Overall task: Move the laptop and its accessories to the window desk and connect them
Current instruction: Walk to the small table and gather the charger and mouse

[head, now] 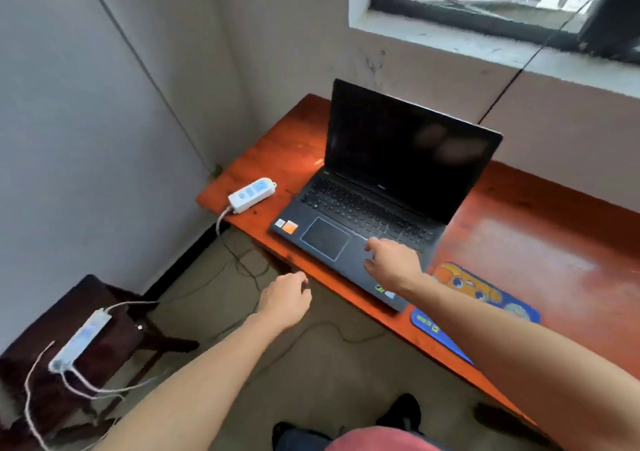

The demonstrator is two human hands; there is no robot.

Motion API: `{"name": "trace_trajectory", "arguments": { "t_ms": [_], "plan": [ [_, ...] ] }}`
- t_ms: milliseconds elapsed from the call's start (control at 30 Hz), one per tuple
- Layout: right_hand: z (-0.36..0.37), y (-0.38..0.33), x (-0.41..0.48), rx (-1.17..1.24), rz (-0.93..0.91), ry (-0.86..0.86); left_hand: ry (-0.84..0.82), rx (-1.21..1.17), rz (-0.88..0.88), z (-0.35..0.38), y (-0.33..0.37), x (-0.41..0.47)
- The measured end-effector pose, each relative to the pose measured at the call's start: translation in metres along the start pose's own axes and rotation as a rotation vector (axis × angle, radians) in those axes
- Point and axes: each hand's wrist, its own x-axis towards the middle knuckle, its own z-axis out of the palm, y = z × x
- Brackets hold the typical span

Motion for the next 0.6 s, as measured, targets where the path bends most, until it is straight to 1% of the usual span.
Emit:
{"name": "trace_trajectory", "arguments": {
  "t_ms": [67,133,200,267,367,400,433,500,600],
  "plan": [
    [0.002,-0.060,0.011,-0.038,-0.139,0.009,0.050,0.035,-0.061,-0.023,-0.049,-0.014],
    [0.011,-0.143,0.018,-0.071,-0.309,-0.001,0.117,0.049,-0.150,-0.050,-0.117,-0.040],
    [0.019,-0.211,0.018,-0.094,-0.451,-0.013,0.164,0.061,-0.210,-0.068,-0.171,-0.062],
    [0.028,-0.268,0.017,-0.108,-0.573,-0.024,0.199,0.058,-0.269,-0.082,-0.214,-0.085],
    [0.046,-0.362,0.004,-0.154,-0.750,-0.068,0.249,0.040,-0.408,-0.098,-0.282,-0.132],
    [0.052,-0.389,-0.002,-0.166,-0.808,-0.083,0.263,0.033,-0.465,-0.100,-0.301,-0.147],
    [0.063,-0.431,-0.010,-0.201,-0.902,-0.101,0.288,0.003,-0.551,-0.101,-0.330,-0.170],
    [0.072,-0.469,-0.018,-0.246,-0.986,-0.107,0.311,-0.020,-0.629,-0.101,-0.354,-0.194],
    [0.099,-0.547,-0.038,-0.318,-1.190,-0.133,0.359,-0.093,-0.798,-0.098,-0.399,-0.245]
  ]
}}
